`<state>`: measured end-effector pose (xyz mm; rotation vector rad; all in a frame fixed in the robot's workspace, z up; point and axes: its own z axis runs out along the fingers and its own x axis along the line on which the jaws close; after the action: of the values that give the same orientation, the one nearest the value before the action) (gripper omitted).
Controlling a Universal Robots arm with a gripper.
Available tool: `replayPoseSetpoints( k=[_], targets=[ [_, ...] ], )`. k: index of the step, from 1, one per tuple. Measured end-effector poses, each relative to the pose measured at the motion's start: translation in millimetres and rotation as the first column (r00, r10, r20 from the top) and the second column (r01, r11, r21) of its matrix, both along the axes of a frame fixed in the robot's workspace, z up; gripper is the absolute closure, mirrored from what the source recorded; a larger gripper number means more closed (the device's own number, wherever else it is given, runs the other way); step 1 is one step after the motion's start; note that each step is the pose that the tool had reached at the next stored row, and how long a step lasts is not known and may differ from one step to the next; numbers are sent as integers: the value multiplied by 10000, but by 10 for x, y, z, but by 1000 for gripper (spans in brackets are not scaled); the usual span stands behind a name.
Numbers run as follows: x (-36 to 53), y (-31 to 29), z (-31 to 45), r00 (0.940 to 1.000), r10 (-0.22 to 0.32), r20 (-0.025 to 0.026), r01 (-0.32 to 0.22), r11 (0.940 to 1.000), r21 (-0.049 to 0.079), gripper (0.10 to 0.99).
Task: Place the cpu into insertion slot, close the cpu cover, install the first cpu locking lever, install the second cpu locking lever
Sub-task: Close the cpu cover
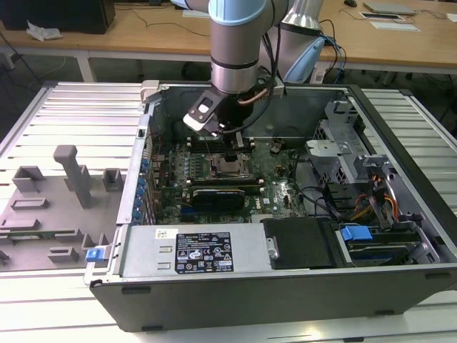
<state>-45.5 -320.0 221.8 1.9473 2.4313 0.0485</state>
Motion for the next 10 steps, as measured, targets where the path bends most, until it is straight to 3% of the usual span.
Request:
replayPoseSetpoints(
  k=[2, 5, 7, 10],
  targets=[
    [0, 0, 0, 9993, 382, 0, -382, 9993, -32, 980],
    [0, 0, 0, 9935, 1141, -4, -1141, 9934, -80, 980],
    [0, 0, -1, 9819, 1895, -10, -1895, 9818, -119, 980],
    [0, 0, -2, 9677, 2523, -17, -2523, 9675, -151, 980]
  ],
)
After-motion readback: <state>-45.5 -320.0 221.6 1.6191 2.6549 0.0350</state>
